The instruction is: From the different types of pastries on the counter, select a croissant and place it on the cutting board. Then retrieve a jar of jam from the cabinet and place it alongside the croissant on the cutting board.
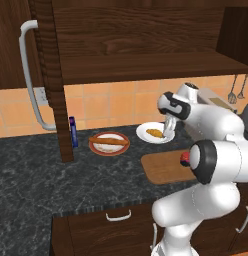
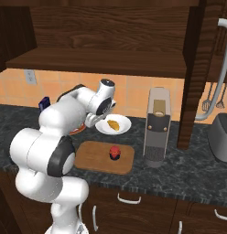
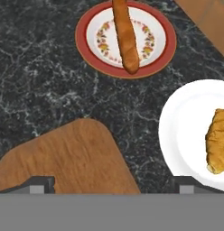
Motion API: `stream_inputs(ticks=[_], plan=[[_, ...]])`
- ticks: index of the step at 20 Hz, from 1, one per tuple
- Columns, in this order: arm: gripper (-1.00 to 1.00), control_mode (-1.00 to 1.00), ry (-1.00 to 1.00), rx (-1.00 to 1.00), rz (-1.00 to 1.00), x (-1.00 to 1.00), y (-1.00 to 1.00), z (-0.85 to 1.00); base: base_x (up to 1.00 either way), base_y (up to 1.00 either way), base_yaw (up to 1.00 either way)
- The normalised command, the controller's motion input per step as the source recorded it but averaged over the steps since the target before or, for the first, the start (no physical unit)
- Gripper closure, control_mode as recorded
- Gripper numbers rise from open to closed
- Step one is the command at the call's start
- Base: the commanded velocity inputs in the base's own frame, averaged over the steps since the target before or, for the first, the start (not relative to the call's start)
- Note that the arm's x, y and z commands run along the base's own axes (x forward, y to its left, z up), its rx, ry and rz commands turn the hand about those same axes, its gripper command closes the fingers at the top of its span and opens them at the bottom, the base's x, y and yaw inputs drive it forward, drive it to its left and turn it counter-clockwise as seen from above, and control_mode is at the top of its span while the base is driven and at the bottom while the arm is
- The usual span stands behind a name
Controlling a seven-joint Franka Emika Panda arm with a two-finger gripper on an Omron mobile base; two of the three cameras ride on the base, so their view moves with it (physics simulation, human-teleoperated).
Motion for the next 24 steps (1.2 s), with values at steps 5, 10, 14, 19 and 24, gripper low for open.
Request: stream_inputs(ticks=[5, 10, 14, 19, 24], plan=[[-1.0, -1.0, 0.0, -0.24, 0.02, 0.0, 0.0, -0.17, 0.0, 0.0, 0.0], [-1.0, -1.0, 0.01, -0.11, 0.03, 0.12, -0.02, -0.07, 0.0, 0.0, 0.0], [-1.0, -1.0, -0.01, -0.12, 0.05, 0.32, -0.07, -0.11, 0.0, 0.0, 0.0], [-1.0, -1.0, -0.04, -0.13, 0.03, 0.24, -0.06, -0.39, 0.0, 0.0, 0.0], [-1.0, -1.0, 0.0, -0.09, 0.04, 0.45, -0.13, -0.28, 0.0, 0.0, 0.0]])
